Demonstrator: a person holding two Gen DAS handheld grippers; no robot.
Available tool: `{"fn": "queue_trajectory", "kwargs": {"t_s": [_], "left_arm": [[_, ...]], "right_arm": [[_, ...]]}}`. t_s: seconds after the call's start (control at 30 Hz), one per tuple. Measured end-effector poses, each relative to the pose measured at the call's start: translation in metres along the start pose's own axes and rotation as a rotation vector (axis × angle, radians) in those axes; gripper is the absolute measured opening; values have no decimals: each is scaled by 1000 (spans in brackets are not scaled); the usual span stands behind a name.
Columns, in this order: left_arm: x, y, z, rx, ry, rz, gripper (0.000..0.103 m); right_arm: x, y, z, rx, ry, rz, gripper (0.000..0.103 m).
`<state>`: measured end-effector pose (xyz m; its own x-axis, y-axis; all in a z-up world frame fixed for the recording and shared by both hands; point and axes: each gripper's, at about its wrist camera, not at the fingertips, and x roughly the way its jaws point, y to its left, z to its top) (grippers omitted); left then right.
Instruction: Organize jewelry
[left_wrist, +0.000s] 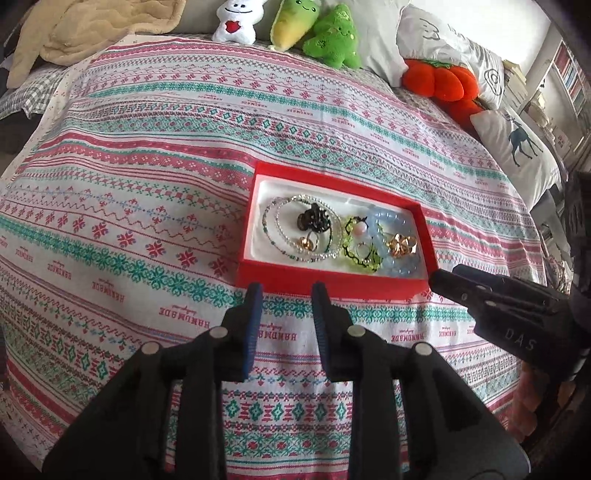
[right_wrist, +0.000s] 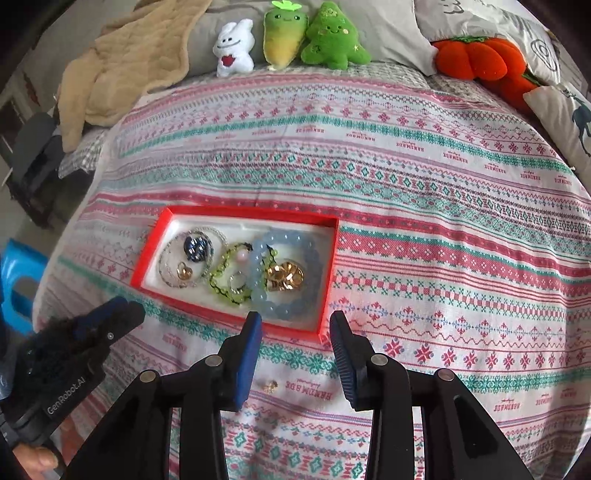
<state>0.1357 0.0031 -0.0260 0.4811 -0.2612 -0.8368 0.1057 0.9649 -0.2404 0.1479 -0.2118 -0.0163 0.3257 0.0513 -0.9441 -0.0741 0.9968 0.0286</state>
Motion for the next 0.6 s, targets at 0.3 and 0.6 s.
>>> {"fn": "queue_trajectory", "kwargs": {"t_s": [0.3,0.6], "left_arm": [[17,-28,-17,105,63,12,37],[37,-49,-30,200,144,34,41]], "right_arm": [[16,-8,-11,27,104,-10,39],[21,-4,-9,12,123,-27,39]]}}
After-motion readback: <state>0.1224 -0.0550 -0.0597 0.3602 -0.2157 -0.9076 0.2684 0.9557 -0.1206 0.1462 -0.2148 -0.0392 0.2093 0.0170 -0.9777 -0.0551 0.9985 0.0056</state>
